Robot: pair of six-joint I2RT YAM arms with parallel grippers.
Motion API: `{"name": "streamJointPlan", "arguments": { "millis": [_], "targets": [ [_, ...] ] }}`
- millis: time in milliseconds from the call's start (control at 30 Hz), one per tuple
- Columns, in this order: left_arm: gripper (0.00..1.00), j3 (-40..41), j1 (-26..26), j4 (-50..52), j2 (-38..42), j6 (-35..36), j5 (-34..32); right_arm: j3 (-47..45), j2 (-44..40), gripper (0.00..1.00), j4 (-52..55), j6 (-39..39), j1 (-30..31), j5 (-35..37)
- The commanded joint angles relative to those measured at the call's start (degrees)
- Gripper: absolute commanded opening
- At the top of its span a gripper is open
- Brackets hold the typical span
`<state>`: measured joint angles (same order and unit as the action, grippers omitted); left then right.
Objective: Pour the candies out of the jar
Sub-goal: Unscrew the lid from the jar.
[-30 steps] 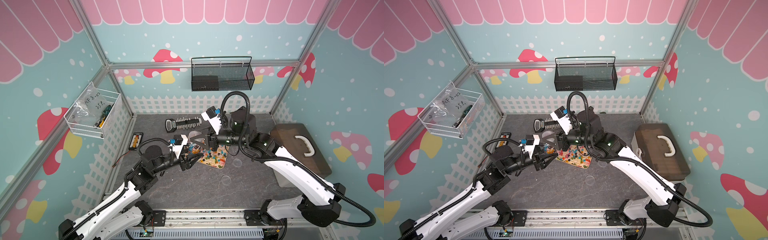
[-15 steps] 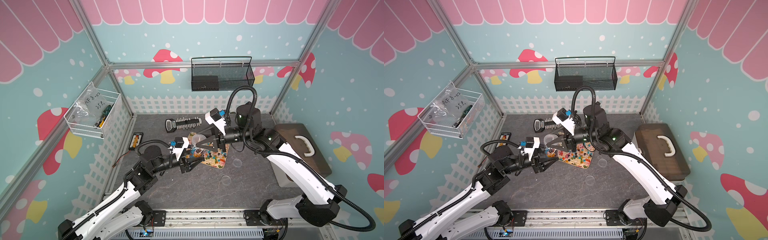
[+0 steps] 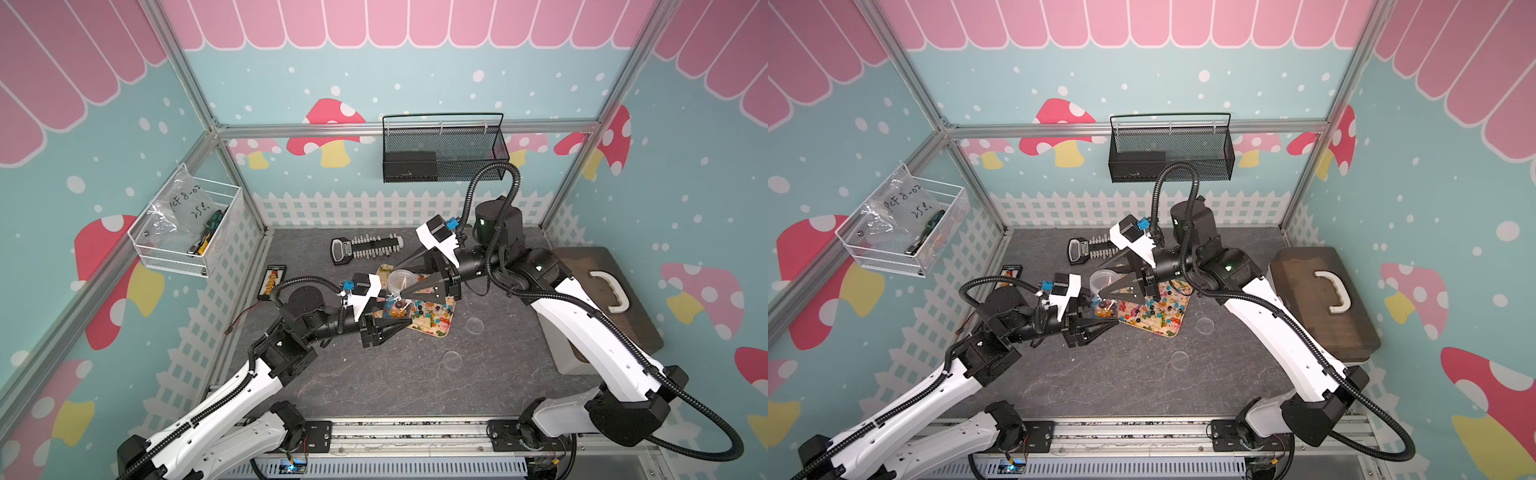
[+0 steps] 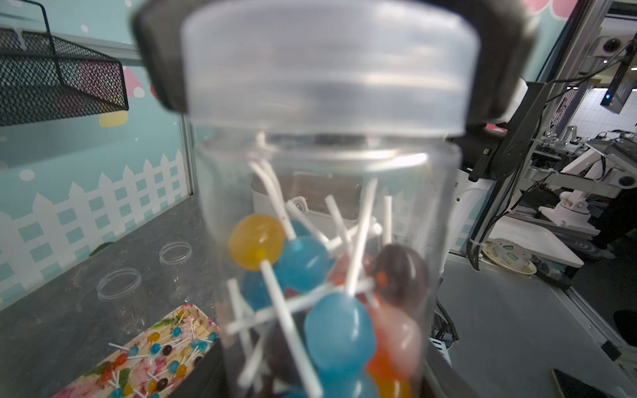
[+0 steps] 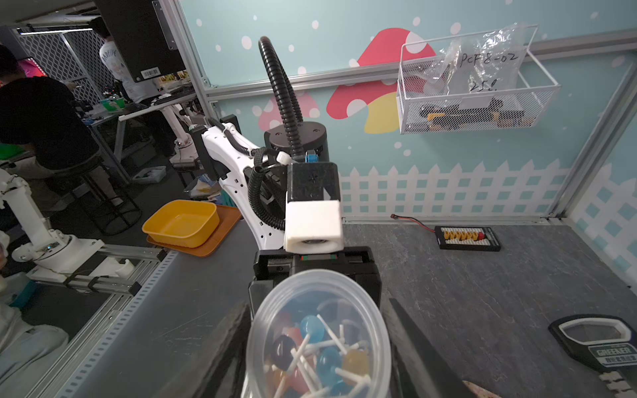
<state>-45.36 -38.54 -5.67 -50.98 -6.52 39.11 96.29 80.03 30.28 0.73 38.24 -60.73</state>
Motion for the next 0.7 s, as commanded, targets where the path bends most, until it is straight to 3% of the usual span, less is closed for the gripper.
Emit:
{"name": "streamJointPlan", "arguments": {
  "millis": [0,133,333,500,667],
  "targets": [
    [0.59,0.0,0.2,0.4,0.5,-0.8,-2.1,0.1,-3.5,0.77,-3.2,0.6,-0.3,2.3],
    [0.60,1.0,0.2,-0.1,1.9,-0.2,-6.2,-4.1,-7.5,0.83,-9.1,-9.0,-0.3,9.3],
    [0.60,2.7,0.2,-1.0,3.1,0.1,-11.0,-7.7,-10.4,0.81,-10.7,-23.0,1.1,24.4],
    [0.60,3.2,0.2,-1.2,2.9,0.2,-11.8,-5.9,-9.1,0.79,-4.1,-23.7,4.7,32.3],
    [0.60,3.0,0.2,-0.7,2.3,0.5,-11.7,-5.5,-7.5,0.79,-2.5,-24.6,6.9,34.1]
  ]
}}
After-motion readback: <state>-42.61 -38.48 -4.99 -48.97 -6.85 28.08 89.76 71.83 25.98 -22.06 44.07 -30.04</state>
